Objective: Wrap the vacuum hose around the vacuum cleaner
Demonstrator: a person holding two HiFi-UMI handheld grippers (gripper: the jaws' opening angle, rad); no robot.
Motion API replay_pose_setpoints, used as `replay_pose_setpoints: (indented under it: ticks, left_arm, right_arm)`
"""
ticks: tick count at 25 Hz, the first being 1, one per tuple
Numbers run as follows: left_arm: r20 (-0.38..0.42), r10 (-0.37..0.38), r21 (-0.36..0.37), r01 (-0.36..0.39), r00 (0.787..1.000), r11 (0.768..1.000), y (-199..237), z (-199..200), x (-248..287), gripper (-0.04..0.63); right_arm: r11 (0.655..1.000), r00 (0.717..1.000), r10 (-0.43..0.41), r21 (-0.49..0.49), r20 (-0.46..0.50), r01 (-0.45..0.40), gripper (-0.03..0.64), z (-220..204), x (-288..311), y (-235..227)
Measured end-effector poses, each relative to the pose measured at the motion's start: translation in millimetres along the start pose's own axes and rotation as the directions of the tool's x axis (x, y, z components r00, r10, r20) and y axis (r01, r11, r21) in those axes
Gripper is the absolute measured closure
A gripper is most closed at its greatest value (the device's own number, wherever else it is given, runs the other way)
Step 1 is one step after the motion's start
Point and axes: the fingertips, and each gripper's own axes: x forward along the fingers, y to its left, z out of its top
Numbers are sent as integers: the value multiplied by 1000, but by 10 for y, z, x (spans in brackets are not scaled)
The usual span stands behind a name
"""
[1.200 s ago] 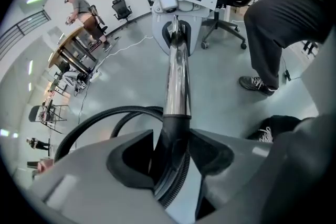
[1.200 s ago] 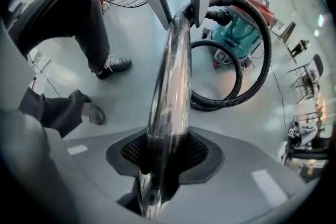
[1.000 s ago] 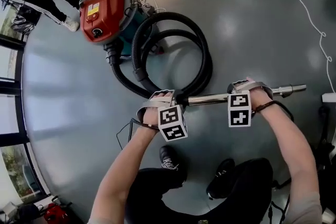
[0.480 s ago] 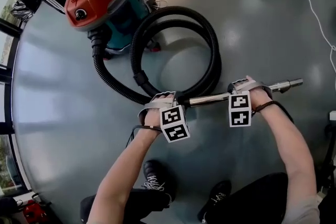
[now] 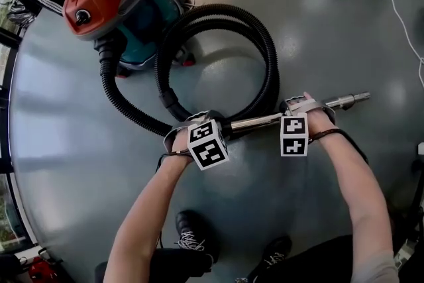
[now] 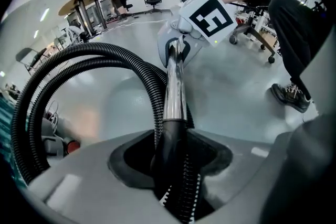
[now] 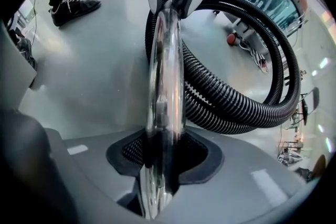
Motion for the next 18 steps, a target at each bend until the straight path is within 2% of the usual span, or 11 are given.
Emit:
replay_pose_setpoints:
  ticks: [5, 13, 18]
  left_arm:
    - [29, -6, -44, 8, 1000, 999, 16, -14, 14, 406]
    - [2, -66, -76, 66, 998, 995, 8, -34, 19, 406]
    - [-34, -97, -75, 94, 995, 993, -21, -8, 5, 412]
  right_arm:
    - [1000, 1000, 19, 0, 21, -19, 454, 40, 100, 33]
    - [994, 993, 104, 18, 57, -105, 451, 82, 102, 75]
    - [978, 977, 195, 62, 81, -200, 442, 81, 102, 136]
